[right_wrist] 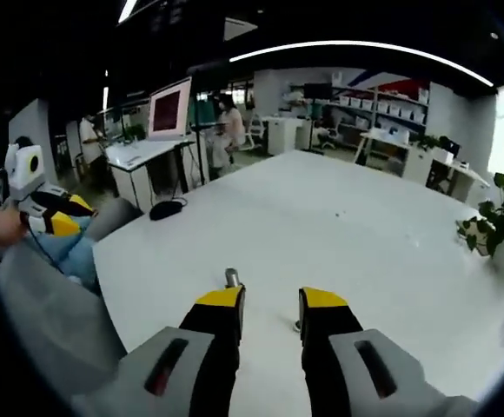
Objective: Place the washer onto the threaded stud by aligning its center hole with the stud, sliding it down to the base, and recovering from edge contact or off-axis alignment until the washer reaches the visible bottom stop.
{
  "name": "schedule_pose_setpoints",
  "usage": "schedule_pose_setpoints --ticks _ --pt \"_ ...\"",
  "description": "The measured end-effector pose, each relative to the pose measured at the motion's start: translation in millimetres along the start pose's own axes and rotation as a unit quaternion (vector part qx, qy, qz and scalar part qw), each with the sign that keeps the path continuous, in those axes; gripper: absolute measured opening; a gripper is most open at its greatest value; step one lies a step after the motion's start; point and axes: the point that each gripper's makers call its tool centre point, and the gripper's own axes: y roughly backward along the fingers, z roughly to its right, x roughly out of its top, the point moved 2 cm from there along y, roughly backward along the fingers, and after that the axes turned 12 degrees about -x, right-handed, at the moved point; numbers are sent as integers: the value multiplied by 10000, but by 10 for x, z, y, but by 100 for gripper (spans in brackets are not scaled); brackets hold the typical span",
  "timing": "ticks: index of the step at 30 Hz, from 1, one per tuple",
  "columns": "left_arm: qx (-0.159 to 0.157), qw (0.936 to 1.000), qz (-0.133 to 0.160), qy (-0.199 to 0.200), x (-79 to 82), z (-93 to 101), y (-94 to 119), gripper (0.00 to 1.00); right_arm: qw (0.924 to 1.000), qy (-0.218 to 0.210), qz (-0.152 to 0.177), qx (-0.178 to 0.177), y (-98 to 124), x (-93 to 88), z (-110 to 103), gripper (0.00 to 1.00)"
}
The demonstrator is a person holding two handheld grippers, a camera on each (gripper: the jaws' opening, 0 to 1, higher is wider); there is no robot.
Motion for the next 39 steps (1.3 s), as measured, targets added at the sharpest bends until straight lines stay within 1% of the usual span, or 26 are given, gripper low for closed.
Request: schedule_pose_setpoints --ticks 3,6,8,10,11,13,15,16,17,18,20,22,24,27,28,29,31,32,33,34,36,37,39 --pt "-13 10000 24 -39 18 15 1 23 9997 -139 186 -26 138 53 -9 29" --pt "-34 10000 58 -37 28 26 -1 23 9996 -160 216 -119 237 37 13 31" --pt "-46 9999 92 -27 36 29 -2 23 9989 -266 370 -139 310 52 8 33" --pt "-46 9999 94 -47 41 32 -2 23 9975 -469 518 -116 402 51 3 33" --pt "-47 9999 89 -43 41 35 -2 23 9970 -476 601 -145 459 43 15 34" --pt "-51 9999 106 -40 44 33 -2 23 9967 -483 584 -283 545 -3 50 36" --pt "-65 9999 107 -28 44 36 -5 23 9955 -688 532 -377 644 -43 75 36" --pt "-70 9999 108 -24 44 37 -5 23 9949 -677 641 -379 689 -32 79 35" --pt "-72 9999 115 -23 46 37 -3 23 9936 -683 758 -492 763 -27 108 35" --pt "-72 9999 146 -28 58 40 2 23 9930 -652 797 -573 802 -32 133 34" --pt "-71 9998 179 -28 72 47 8 23 9924 -700 786 -644 849 -61 164 34" --pt "-81 9998 202 -13 77 50 7 24 9909 -861 772 -693 888 -89 198 35" --pt "-88 9997 214 -1 81 51 6 24 9906 -882 734 -742 929 -127 227 35" --pt "-85 9997 216 20 79 53 9 24 9898 -884 724 -847 1054 -149 257 35" --pt "-82 9997 215 6 80 53 10 24 9886 -973 745 -879 1080 -154 266 36" --pt "-76 9997 230 -1 84 50 13 24 9874 -1127 736 -834 1105 -162 244 38" --pt "-76 9996 254 13 93 51 18 24 9868 -1136 685 -931 1119 -187 250 38" --pt "-66 9997 256 -7 97 49 19 24 9836 -1304 644 -1065 1127 -205 272 39" --pt "-66 9997 251 -8 97 49 19 24 9785 -1627 742 -1028 1136 -172 240 40" --pt "-75 9996 264 2 101 51 19 24 9777 -1690 799 -961 1131 -145 209 42" --pt "-65 9996 289 -11 110 47 27 24 9801 -1501 770 -1047 1106 -144 178 42" --pt "-63 9995 309 -12 116 47 31 24 9817 -1414 744 -1038 1083 -145 155 44" --pt "-43 9993 384 13 136 38 46 24 9839 -1231 835 -993 1048 -94 91 47"
